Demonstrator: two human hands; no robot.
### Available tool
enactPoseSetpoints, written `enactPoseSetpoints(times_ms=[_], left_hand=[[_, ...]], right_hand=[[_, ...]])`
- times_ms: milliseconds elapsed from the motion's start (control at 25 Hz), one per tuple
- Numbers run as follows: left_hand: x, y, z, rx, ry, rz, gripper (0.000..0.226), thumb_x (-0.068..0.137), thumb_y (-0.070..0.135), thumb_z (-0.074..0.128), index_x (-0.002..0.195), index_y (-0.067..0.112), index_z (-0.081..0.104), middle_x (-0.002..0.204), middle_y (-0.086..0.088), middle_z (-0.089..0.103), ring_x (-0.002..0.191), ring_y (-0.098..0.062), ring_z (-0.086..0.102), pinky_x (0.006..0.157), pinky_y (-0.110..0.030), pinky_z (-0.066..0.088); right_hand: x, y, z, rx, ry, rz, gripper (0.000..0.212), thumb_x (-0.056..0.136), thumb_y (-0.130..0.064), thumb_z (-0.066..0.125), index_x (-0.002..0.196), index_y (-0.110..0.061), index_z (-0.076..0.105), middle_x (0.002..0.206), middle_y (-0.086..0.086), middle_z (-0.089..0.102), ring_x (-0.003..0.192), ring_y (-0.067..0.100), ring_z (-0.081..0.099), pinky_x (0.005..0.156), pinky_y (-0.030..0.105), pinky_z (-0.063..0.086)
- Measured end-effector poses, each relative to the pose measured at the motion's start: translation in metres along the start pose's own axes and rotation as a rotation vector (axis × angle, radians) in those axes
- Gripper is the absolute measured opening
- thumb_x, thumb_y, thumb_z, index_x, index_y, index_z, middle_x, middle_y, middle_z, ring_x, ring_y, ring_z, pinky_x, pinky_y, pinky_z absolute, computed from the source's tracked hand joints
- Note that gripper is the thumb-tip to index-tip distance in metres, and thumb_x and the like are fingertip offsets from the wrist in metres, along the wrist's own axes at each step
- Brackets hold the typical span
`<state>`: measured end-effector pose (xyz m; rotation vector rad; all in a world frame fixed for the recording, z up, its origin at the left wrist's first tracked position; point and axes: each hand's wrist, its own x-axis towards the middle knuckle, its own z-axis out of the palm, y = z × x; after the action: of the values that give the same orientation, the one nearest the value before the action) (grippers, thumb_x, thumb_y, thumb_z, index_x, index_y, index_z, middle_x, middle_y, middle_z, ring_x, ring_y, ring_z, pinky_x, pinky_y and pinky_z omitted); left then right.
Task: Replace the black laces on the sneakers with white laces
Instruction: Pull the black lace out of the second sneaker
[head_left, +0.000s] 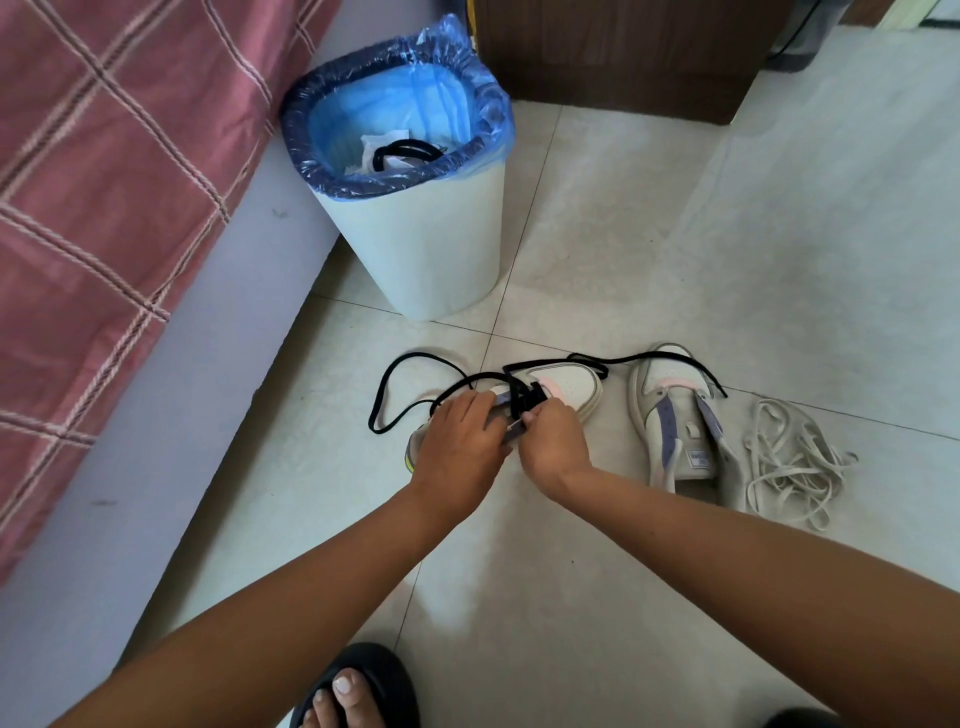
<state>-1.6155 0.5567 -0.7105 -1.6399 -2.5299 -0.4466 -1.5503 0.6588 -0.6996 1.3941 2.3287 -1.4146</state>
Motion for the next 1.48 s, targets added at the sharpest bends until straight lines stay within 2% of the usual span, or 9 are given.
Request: enactPoseSetpoints(times_ms=[200, 360, 600, 840, 1080, 1160, 1240, 1360, 1480], left_hand=[[0.001, -0.004, -0.003, -0.023, -0.062, 0.033, 0.026, 0.058, 0.016, 0.085, 0.072, 0.004, 0.065, 0.083, -0.011, 0.064, 0.071, -0.031, 0.061, 0.06, -0.034, 0.051], [0.001, -0.003, 0.004, -0.006, 0.004, 0.031, 0.021, 0.079, 0.023, 0.058, 0.079, 0.005, 0.067, 0.084, -0.01, 0.063, 0.073, -0.03, 0.061, 0.061, -0.035, 0.052], [0.0, -0.01, 0.009, 0.045, 0.04, 0.137, 0.019, 0.077, 0.021, 0.061, 0.082, 0.003, 0.066, 0.084, -0.011, 0.063, 0.073, -0.029, 0.061, 0.063, -0.034, 0.051], [0.002, -0.006, 0.008, 0.024, 0.135, 0.136, 0.022, 0.078, 0.019, 0.053, 0.083, 0.004, 0.069, 0.08, -0.008, 0.063, 0.07, -0.026, 0.059, 0.061, -0.032, 0.049], [0.002, -0.007, 0.008, 0.0, 0.109, 0.089, 0.018, 0.079, 0.02, 0.056, 0.074, 0.005, 0.066, 0.079, -0.009, 0.063, 0.069, -0.028, 0.061, 0.059, -0.034, 0.051], [0.005, -0.01, 0.004, 0.041, 0.071, 0.093, 0.016, 0.076, 0.022, 0.067, 0.072, 0.006, 0.065, 0.078, -0.008, 0.063, 0.068, -0.028, 0.06, 0.06, -0.033, 0.049], [0.007, -0.014, -0.002, 0.086, 0.041, 0.108, 0.023, 0.066, 0.023, 0.081, 0.072, 0.007, 0.065, 0.078, -0.008, 0.063, 0.068, -0.027, 0.06, 0.066, -0.029, 0.039], [0.007, -0.013, -0.005, 0.058, 0.048, 0.09, 0.027, 0.06, 0.02, 0.085, 0.07, 0.007, 0.063, 0.076, -0.008, 0.062, 0.067, -0.028, 0.059, 0.067, -0.027, 0.032], [0.004, -0.01, -0.002, -0.024, 0.043, 0.068, 0.027, 0.059, 0.017, 0.086, 0.073, 0.006, 0.066, 0.078, -0.008, 0.062, 0.069, -0.027, 0.06, 0.066, -0.032, 0.044]], right_hand=[[-0.002, 0.003, -0.015, 0.074, -0.074, -0.02, 0.019, 0.096, -0.009, 0.041, 0.08, -0.005, 0.051, 0.075, 0.007, 0.052, 0.07, 0.02, 0.047, 0.06, 0.027, 0.033], [-0.013, 0.0, -0.015, 0.09, -0.087, 0.054, 0.034, 0.091, -0.01, 0.048, 0.06, -0.024, 0.041, 0.056, -0.006, 0.041, 0.05, 0.009, 0.036, 0.046, 0.022, 0.026], [-0.007, -0.007, -0.019, -0.053, -0.102, 0.057, 0.03, 0.09, -0.008, 0.045, 0.06, -0.014, 0.043, 0.061, 0.001, 0.046, 0.068, 0.024, 0.047, 0.046, 0.025, 0.028], [-0.005, -0.006, -0.019, -0.341, -0.125, -0.096, 0.022, 0.094, -0.014, 0.041, 0.105, -0.002, 0.056, 0.103, 0.013, 0.064, 0.091, 0.03, 0.059, 0.065, 0.029, 0.037], [-0.001, -0.016, -0.029, -0.521, -0.164, -0.178, 0.018, 0.089, -0.022, 0.045, 0.087, -0.01, 0.058, 0.086, 0.006, 0.059, 0.076, 0.023, 0.048, 0.063, 0.028, 0.035], [-0.001, -0.006, -0.034, -0.5, -0.308, -0.193, 0.023, 0.09, -0.022, 0.045, 0.07, -0.011, 0.05, 0.073, 0.004, 0.05, 0.072, 0.022, 0.046, 0.06, 0.028, 0.035], [-0.003, 0.006, -0.039, -0.314, -0.414, -0.138, 0.025, 0.089, -0.016, 0.043, 0.07, -0.003, 0.052, 0.069, 0.006, 0.049, 0.07, 0.022, 0.047, 0.061, 0.033, 0.04], [-0.002, 0.008, -0.038, -0.17, -0.302, -0.106, 0.027, 0.097, -0.023, 0.039, 0.09, -0.003, 0.056, 0.081, 0.009, 0.058, 0.076, 0.023, 0.053, 0.07, 0.038, 0.045], [0.007, -0.005, -0.032, -0.262, -0.224, -0.158, 0.029, 0.1, -0.027, 0.036, 0.101, -0.005, 0.056, 0.098, 0.015, 0.063, 0.085, 0.028, 0.055, 0.068, 0.031, 0.037]])
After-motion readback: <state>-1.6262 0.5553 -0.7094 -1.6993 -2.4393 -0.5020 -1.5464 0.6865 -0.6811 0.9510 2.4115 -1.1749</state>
